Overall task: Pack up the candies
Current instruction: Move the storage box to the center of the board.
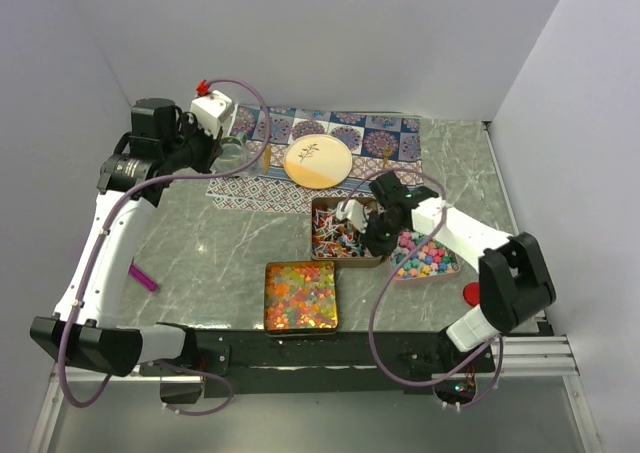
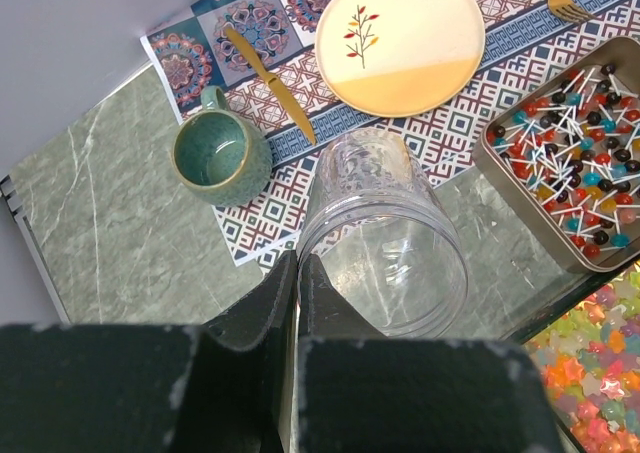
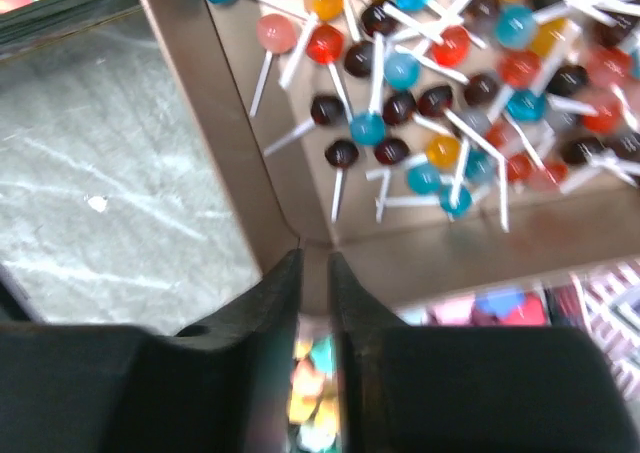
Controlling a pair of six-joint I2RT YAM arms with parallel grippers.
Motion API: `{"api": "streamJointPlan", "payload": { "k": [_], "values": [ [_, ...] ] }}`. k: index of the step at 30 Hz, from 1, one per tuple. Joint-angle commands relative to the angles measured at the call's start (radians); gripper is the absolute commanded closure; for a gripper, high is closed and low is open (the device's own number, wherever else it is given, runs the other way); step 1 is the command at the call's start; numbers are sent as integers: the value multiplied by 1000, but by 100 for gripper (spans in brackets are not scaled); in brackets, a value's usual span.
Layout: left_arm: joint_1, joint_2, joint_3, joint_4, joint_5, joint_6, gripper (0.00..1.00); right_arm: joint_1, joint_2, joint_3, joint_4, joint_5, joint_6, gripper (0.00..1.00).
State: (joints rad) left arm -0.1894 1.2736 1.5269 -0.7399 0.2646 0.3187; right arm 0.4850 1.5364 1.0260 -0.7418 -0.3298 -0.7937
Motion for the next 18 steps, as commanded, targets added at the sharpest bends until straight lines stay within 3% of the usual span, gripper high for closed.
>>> {"api": "streamJointPlan", "payload": {
  "k": [1, 3, 6, 10, 14, 18],
  "values": [
    [2, -2, 52, 43, 21, 11, 97, -26, -162, 104, -106, -73, -48, 50],
    [2, 0, 52, 48, 22, 13, 96, -14, -224, 149, -152, -139, -103, 35],
    [4, 9, 52, 62, 27, -1, 97, 30, -248, 135, -73, -186, -111, 27],
    [2, 20, 75, 66, 36, -24, 98, 128, -121, 175, -10, -222, -85, 27],
    [4, 12, 82, 63, 39, -40, 97, 187, 89, 322, 13, -241, -81, 27],
    [4, 1, 78, 70, 36, -47, 97, 270, 192, 407, 47, -256, -75, 27]
  ]
}}
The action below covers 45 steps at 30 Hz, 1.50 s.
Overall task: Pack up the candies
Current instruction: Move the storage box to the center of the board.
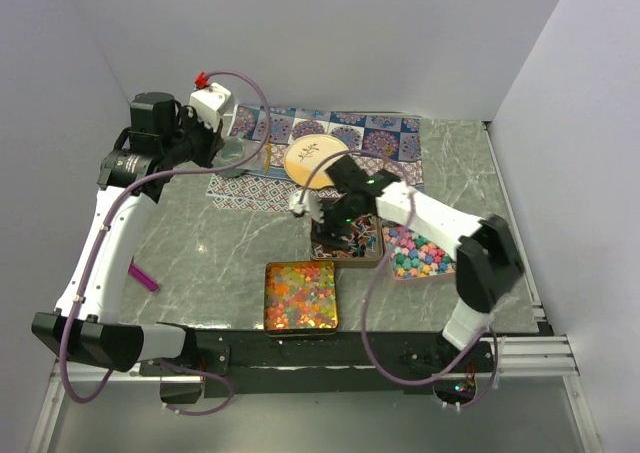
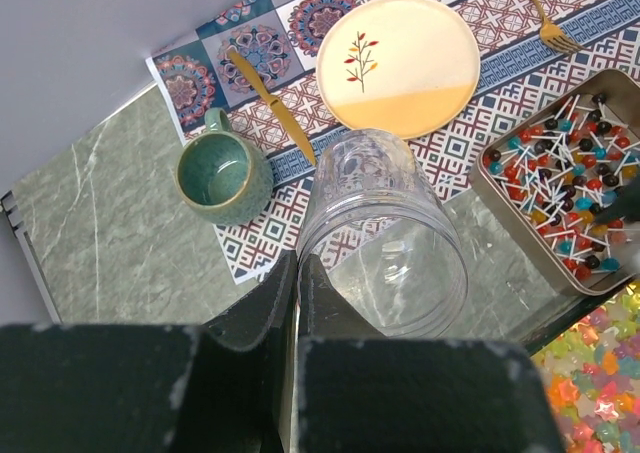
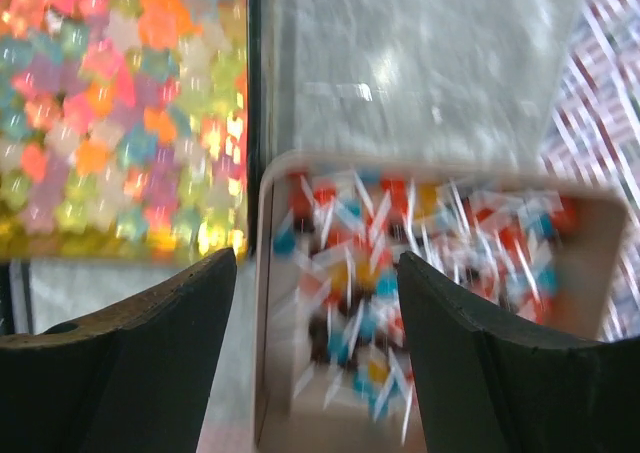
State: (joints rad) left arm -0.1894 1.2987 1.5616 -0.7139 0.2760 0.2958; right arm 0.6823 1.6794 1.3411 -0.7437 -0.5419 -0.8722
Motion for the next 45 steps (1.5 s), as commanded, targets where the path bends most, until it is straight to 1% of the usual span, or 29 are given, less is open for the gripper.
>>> {"api": "streamJointPlan", "payload": {
  "k": [1, 2, 7, 10, 11, 16, 19, 20, 22, 23, 25, 26, 28, 31, 32, 36, 39, 41, 45],
  "values": [
    [5, -26, 43, 42, 20, -21, 97, 86, 65, 113, 47, -50, -4, 27],
    [7, -27, 41, 42, 16, -15, 97, 112, 91, 122, 41, -53, -5, 27],
    [22, -42, 23, 42, 11, -10, 97, 154, 134, 124, 47, -90, -13, 27],
    [39, -44, 11, 44, 22, -26, 97, 168, 149, 103, 67, -87, -13, 30],
    [41, -44, 11, 45, 26, -27, 97, 172, 157, 96, 85, -81, -7, 32],
    [59, -24, 34, 47, 31, -32, 97, 180, 192, 82, 141, -73, 47, 35],
    [80, -6, 54, 47, 31, -37, 96, 187, 253, 124, 139, -72, 75, 41],
    [85, -1, 64, 45, 32, -35, 96, 192, 259, 128, 151, -64, 79, 46],
    [88, 7, 71, 42, 29, -29, 96, 201, 272, 125, 168, -63, 98, 51],
    [88, 10, 75, 42, 28, -26, 96, 204, 276, 127, 179, -61, 102, 56],
    [88, 13, 74, 39, 29, -23, 96, 212, 296, 138, 181, -62, 125, 59],
    [88, 13, 69, 39, 28, -24, 96, 223, 302, 141, 179, -63, 131, 64],
    [88, 13, 68, 36, 28, -24, 96, 235, 302, 141, 190, -61, 139, 68],
    [88, 16, 69, 28, 32, -23, 96, 252, 313, 165, 248, -73, 200, 76],
    [87, 17, 74, 25, 34, -21, 96, 255, 319, 174, 288, -73, 238, 81],
    [87, 19, 78, 22, 34, -23, 96, 281, 344, 201, 423, -67, 331, 96],
    [88, 17, 72, 21, 38, -24, 96, 287, 362, 214, 515, -50, 386, 100],
    [88, 16, 68, 14, 40, -24, 96, 289, 379, 224, 572, -44, 424, 100],
    [88, 22, 68, 10, 42, -21, 96, 303, 421, 273, 633, -27, 476, 100]
  ]
}}
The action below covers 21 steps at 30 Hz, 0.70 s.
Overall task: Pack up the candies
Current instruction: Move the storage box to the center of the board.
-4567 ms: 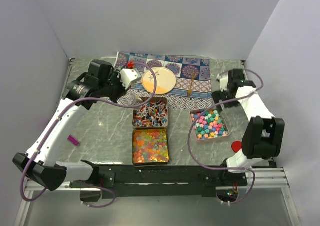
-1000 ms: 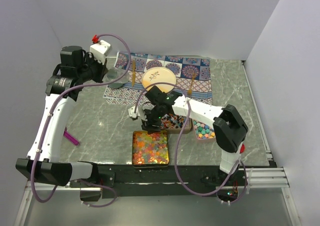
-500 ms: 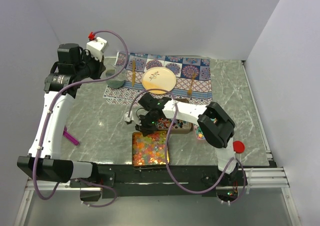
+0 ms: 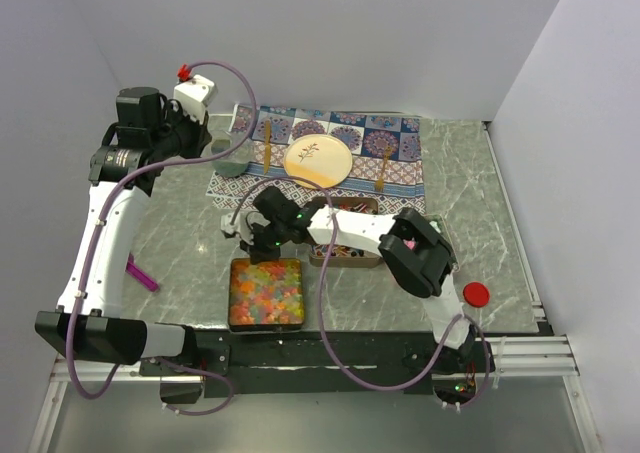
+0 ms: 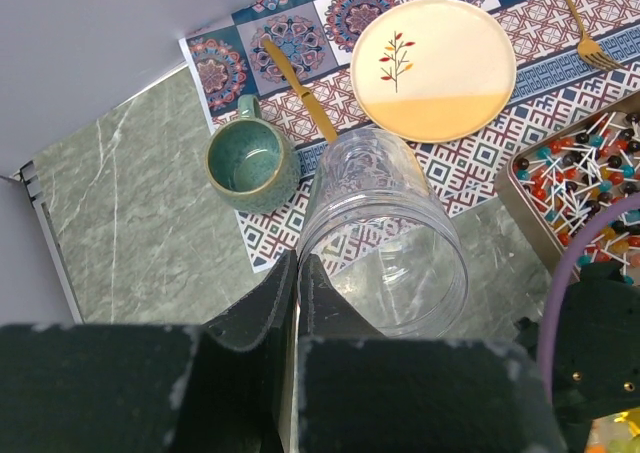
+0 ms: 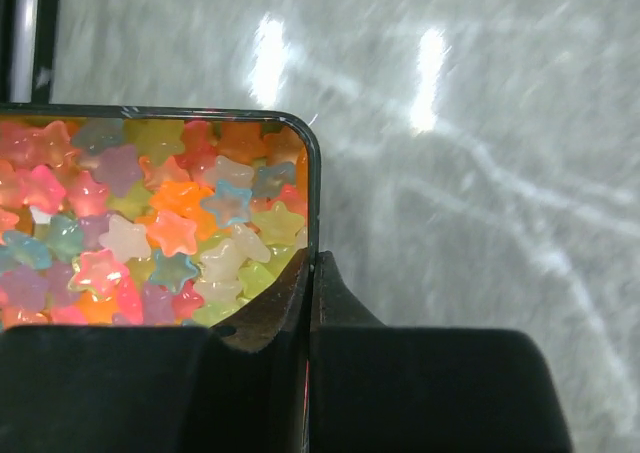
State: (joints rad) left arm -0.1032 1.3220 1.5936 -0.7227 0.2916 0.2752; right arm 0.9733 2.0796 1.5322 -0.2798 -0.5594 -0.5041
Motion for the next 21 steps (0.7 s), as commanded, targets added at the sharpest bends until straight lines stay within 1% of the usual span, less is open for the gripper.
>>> {"api": "streamJointPlan", "payload": {
  "k": [1, 3, 7, 8, 9, 10, 11, 12, 13, 14, 17, 21],
  "values": [
    [0, 0, 37, 19, 27, -2, 96, 15, 34, 91, 178, -1, 99, 100],
    [0, 8, 40, 22, 32, -7, 96, 13, 62, 126, 177, 44, 72, 100],
    [2, 17, 34, 31, 46, -13, 96, -13, 100, 175, 105, 93, -46, 100],
    [2, 20, 32, 34, 49, -16, 96, -30, 111, 219, 76, 107, -69, 100],
    [2, 19, 32, 37, 50, -19, 96, -42, 158, 268, 30, 110, -88, 100],
    [2, 19, 31, 37, 53, -19, 96, -59, 190, 325, -70, 111, -103, 100],
    [2, 20, 32, 35, 54, -21, 96, -88, 226, 450, -120, 112, -109, 100],
    [2, 20, 31, 35, 58, -16, 96, -106, 288, 510, -165, 113, -119, 100],
    [2, 17, 29, 32, 67, -11, 96, -120, 315, 564, -235, 115, -148, 100],
    [2, 16, 26, 32, 70, -8, 96, -131, 332, 629, -251, 118, -161, 100],
    [2, 0, 19, 37, 67, -8, 96, -174, 344, 643, -262, 130, -217, 100],
    [2, -15, 37, 66, 32, -42, 96, -200, 309, 580, -292, 125, -274, 100]
  ]
}}
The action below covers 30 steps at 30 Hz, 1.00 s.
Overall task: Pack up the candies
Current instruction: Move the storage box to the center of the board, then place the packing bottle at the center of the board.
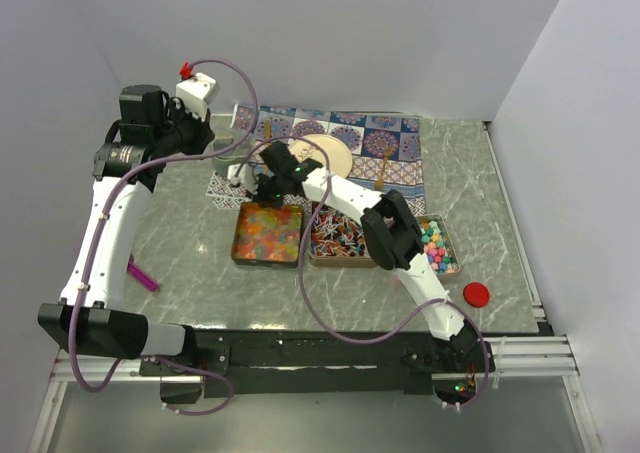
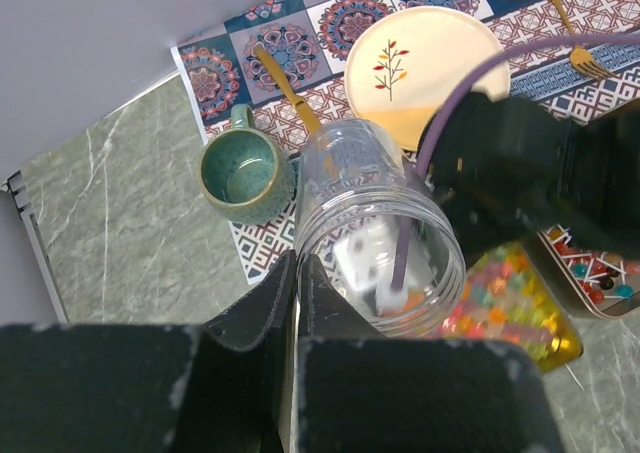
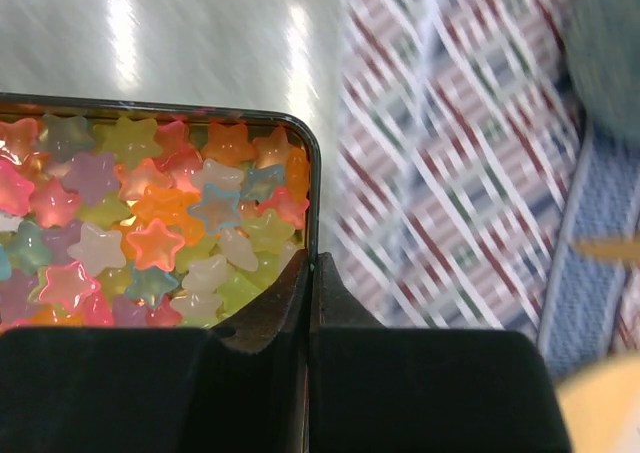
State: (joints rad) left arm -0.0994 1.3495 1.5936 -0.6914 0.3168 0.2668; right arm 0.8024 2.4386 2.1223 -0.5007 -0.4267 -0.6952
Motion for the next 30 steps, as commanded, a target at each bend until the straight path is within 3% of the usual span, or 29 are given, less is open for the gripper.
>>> {"api": "streamJointPlan", "payload": {
  "k": [1, 8, 9, 12, 16, 19, 22, 26, 30],
  "values": [
    [-2, -44, 54, 41, 1, -34, 97, -34, -58, -24, -91, -14, -98, 100],
    [0, -27, 117, 30, 4, -28, 98, -38, -105, -114, -99, 6, -109, 100],
    [-2, -27, 126, 15, 2, -26, 98, -37, -110, -111, -92, 8, -99, 82],
    [-2, -33, 212, -28, 13, -21, 99, -45, -151, -91, -50, 2, -17, 47],
    [-2, -33, 456, -228, 138, 80, 99, -81, -272, -94, 16, -41, 188, 21],
    [-5, -12, 538, -348, 258, 146, 99, -121, -384, -154, 24, -50, 243, 19],
    [-58, -41, 458, -444, 303, 158, 99, -196, -487, -255, 11, -44, 272, 19],
    [-357, -99, 237, -449, 257, 112, 99, -343, -571, -373, -84, -41, 301, 19],
    [-557, -105, -54, -340, 190, 86, 99, -497, -694, -517, -81, -37, 342, 19]
  ]
}}
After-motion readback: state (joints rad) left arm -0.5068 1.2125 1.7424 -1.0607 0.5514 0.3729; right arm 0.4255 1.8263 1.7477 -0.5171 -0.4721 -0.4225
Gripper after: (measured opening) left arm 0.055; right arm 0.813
